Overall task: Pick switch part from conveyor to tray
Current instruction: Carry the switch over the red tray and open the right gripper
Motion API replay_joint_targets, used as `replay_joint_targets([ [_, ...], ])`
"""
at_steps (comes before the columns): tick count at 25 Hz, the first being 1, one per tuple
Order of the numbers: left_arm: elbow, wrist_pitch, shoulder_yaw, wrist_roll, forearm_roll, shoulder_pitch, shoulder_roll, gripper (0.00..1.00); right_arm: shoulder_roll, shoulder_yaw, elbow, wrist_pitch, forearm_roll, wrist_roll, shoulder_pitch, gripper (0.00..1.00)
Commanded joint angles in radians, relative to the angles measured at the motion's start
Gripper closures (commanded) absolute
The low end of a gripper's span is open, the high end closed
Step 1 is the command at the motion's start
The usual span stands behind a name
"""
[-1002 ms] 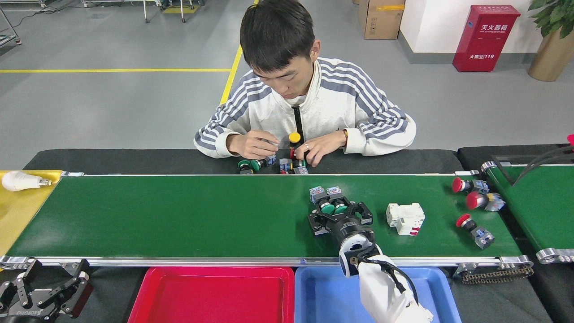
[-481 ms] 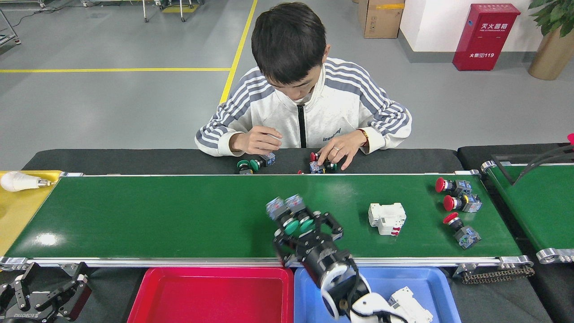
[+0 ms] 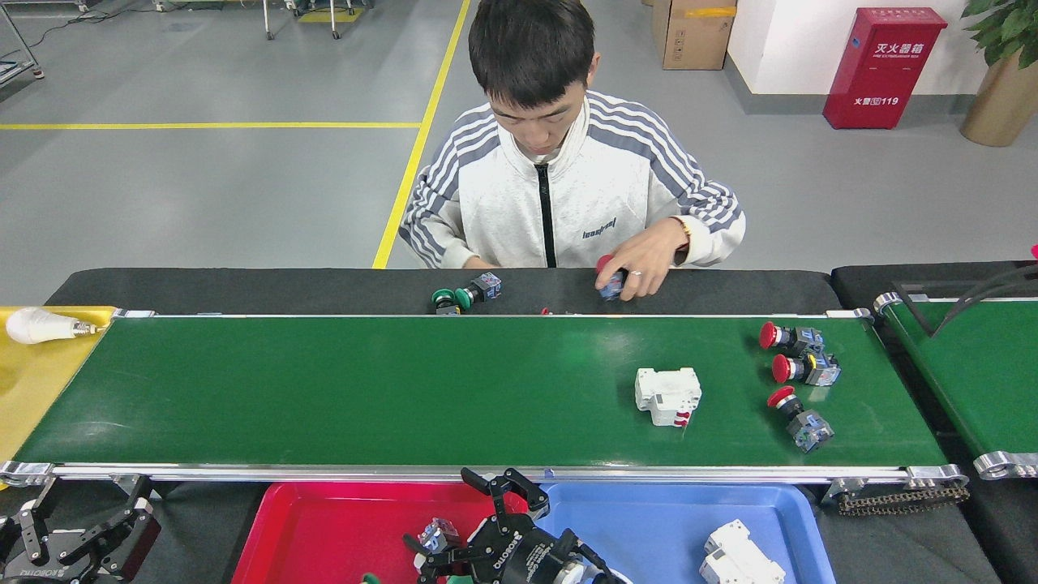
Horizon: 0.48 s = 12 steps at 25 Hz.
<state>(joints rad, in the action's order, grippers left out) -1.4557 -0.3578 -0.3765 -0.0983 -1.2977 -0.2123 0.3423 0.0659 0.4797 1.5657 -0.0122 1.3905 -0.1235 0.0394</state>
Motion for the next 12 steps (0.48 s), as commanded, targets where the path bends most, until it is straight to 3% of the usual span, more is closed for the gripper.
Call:
replay_joint_targets([
  [1,-0.023,-0.003,-0.009,-0.001,0.005,-0.001,0.006,0.0,-0.012,-0.075,0.065,0.213,-0.002,0.048,-0.035,0.0],
  [3,-0.018,-0.018,-0.01,0.002,0.005,-0.004,0.007,0.0,-0.029,-0.168,0.108,0.327,-0.002,0.126,-0.102,0.0],
  [6,-0.025,-0.041,-0.013,0.005,0.026,-0.004,0.02,0.0,-0.043,-0.233,0.114,0.345,-0.002,0.147,-0.153,0.0],
  [12,-0.023,-0.056,-0.016,0.054,0.057,0.002,0.011,0.0,-0.038,-0.25,0.102,0.347,0.002,0.139,-0.116,0.0],
])
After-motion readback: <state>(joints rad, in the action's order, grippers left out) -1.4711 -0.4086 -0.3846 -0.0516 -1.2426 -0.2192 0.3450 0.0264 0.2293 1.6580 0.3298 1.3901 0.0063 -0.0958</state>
